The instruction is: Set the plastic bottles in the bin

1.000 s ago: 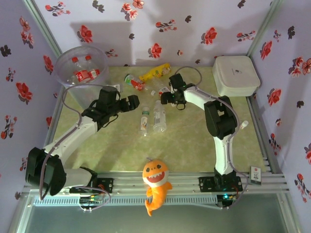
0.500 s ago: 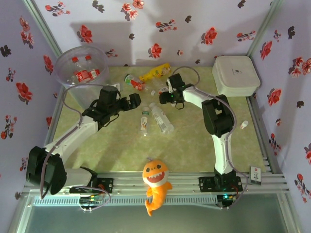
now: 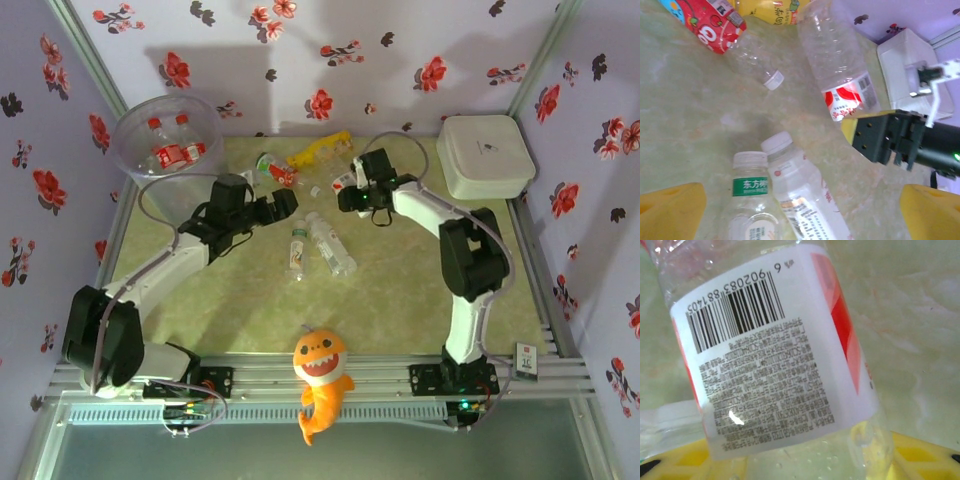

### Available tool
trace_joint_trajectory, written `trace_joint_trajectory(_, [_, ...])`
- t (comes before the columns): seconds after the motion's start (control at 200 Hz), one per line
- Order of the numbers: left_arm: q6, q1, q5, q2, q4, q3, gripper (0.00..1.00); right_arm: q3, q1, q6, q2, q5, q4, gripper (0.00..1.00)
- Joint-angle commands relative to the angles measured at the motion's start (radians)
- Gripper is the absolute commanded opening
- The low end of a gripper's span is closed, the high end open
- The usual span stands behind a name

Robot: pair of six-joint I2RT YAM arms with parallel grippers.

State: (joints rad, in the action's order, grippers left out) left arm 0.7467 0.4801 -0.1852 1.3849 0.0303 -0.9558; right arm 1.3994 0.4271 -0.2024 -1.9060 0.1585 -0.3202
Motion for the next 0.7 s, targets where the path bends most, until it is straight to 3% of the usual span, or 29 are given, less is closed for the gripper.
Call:
trace_joint_trajectory(0.0, [0.115, 0.003, -0.076, 0.035, -0.144, -0.032, 1.0, -0.078, -0.002, -0.048, 0.096, 0.052, 0.061, 0.58])
trace_joint_trajectory(0.135, [0.246, 0.003, -0.161, 0.109, -0.342, -0.024, 1.0, -0.169, 0.03, -0.113, 0.177, 0.099, 0.15, 0.58])
trace_joint_trajectory(0.385, [0.418, 0.005, -0.215, 0.269, -0.604, -0.039, 1.0, -0.223, 0.107, -0.175, 0.243, 0.134, 0.233, 0.54])
trace_joint_trajectory(0.695, [0.442, 0.028, -0.193, 0.392, -0.657, -0.151, 1.0, -0.247, 0.161, -0.154, 0.289, 0.138, 0.217, 0.52])
